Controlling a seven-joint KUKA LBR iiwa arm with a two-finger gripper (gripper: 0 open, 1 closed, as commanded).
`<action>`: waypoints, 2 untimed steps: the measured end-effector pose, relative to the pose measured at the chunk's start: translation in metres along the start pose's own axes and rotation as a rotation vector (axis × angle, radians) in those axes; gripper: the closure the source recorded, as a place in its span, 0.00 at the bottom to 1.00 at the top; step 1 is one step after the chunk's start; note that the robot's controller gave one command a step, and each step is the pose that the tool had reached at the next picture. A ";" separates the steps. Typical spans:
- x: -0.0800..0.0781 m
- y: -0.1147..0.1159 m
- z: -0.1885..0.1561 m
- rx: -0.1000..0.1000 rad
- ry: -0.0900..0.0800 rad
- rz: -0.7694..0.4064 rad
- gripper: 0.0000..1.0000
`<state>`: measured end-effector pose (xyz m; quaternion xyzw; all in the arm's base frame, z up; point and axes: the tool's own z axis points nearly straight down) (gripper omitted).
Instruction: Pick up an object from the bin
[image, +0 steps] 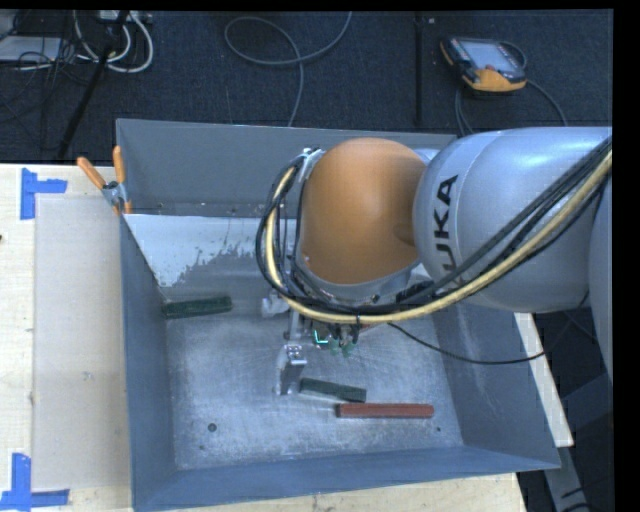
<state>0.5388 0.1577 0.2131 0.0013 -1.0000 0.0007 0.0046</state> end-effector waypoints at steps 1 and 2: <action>-0.002 -0.001 -0.005 -0.001 -0.008 0.003 0.00; 0.001 -0.019 0.044 -0.003 -0.015 -0.029 0.00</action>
Offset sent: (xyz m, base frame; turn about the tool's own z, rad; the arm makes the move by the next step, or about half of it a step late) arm -0.0103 -0.0571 -0.1431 -0.0830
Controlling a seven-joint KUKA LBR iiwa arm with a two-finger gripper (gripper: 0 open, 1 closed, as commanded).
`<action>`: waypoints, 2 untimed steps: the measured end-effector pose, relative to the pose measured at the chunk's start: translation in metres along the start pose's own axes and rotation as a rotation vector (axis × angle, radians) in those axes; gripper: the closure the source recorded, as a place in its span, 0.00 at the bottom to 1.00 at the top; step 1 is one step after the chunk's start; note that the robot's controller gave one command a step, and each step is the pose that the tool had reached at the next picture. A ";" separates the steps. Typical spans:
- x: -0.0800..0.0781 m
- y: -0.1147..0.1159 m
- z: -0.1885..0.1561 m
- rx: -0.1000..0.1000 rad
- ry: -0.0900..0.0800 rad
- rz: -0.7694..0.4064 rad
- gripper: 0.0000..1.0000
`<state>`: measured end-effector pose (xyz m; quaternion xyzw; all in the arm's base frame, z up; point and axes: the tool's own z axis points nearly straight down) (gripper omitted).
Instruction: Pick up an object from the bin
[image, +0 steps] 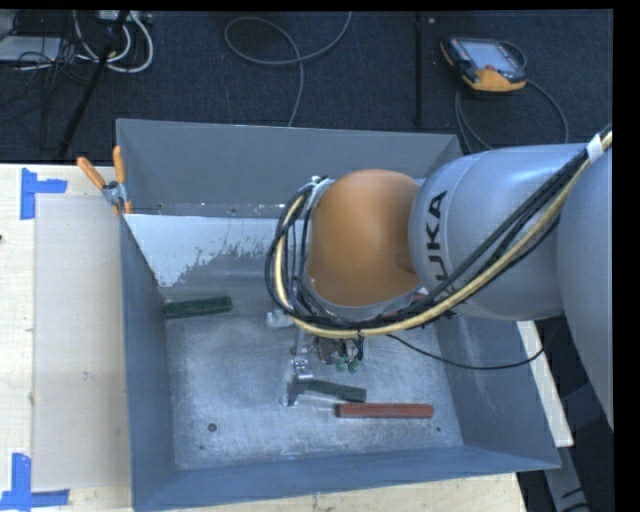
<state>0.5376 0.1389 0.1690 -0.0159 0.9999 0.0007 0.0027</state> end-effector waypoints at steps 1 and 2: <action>0.011 -0.061 0.003 0.002 0.012 0.068 0.00; -0.012 -0.060 0.094 -0.001 -0.006 -0.062 1.00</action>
Offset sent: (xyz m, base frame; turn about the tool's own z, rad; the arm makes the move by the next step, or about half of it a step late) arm 0.0104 -0.0594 -0.0990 -0.0662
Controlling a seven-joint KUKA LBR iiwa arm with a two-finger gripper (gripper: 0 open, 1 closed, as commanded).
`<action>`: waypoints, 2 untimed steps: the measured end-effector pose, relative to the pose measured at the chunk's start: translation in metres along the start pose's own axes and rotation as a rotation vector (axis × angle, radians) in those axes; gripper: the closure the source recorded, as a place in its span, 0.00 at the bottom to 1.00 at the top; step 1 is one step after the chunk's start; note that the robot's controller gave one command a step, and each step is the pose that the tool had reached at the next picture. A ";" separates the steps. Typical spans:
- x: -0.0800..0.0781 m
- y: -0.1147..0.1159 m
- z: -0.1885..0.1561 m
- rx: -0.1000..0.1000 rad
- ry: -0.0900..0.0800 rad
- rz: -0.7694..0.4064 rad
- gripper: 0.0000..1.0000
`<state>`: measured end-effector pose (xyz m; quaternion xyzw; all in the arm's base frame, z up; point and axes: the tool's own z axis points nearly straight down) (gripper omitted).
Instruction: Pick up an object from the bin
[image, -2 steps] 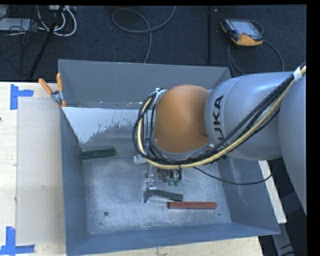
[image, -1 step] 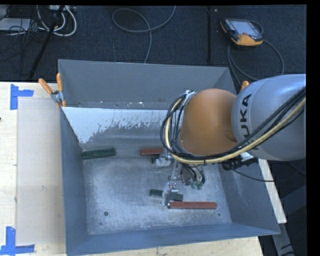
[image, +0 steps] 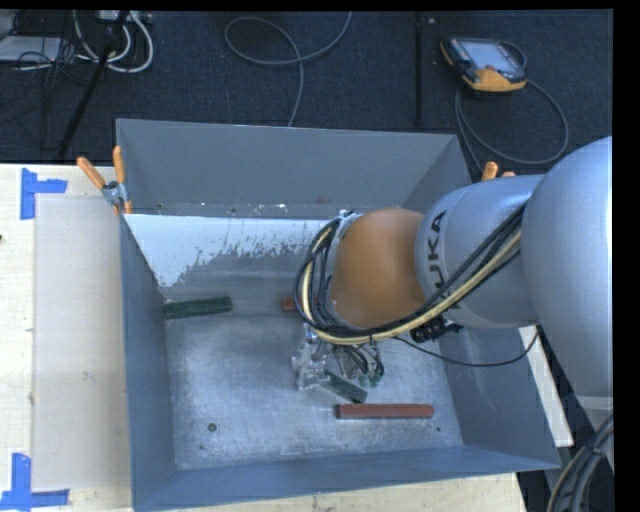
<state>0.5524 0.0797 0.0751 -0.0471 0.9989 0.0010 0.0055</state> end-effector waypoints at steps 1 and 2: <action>0.002 0.000 0.002 0.000 0.006 0.000 0.00; 0.002 0.000 0.002 0.000 0.005 0.001 0.00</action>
Offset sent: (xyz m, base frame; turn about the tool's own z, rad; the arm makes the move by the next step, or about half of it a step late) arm 0.0000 0.0000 0.0000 0.0000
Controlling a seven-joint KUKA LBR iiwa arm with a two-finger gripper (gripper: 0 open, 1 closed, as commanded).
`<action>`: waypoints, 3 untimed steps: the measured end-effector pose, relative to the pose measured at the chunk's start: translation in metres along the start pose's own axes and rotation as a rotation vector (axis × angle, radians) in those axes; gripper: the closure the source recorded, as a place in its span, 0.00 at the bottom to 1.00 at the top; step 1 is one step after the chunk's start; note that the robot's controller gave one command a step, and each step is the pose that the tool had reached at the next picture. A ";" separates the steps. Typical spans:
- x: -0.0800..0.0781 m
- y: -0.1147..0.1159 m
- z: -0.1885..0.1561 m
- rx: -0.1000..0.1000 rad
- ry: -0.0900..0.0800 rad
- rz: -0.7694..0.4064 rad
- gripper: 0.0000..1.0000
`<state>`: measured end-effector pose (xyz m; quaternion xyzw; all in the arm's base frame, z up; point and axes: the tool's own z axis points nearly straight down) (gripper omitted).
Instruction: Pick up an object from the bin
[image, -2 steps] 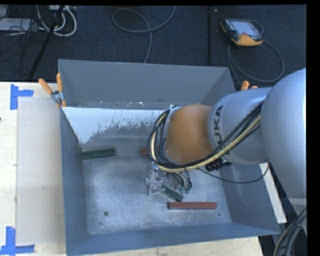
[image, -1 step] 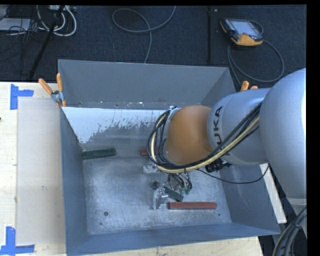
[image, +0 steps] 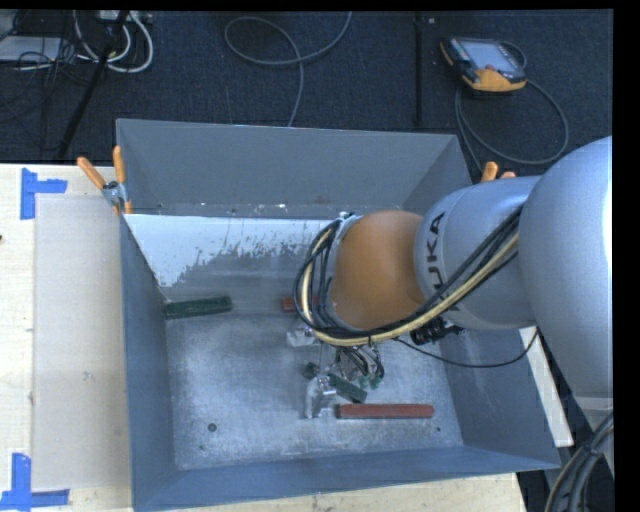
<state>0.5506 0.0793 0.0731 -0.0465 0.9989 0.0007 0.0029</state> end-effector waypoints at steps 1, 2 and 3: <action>0.052 -0.078 -0.002 -0.002 -0.010 -0.184 1.00; 0.052 -0.078 -0.002 -0.002 -0.010 -0.183 1.00; 0.039 -0.065 -0.145 -0.002 0.007 -0.553 1.00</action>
Offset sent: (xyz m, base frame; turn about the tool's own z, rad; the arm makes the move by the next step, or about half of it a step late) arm 0.0000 0.0000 0.0000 0.0000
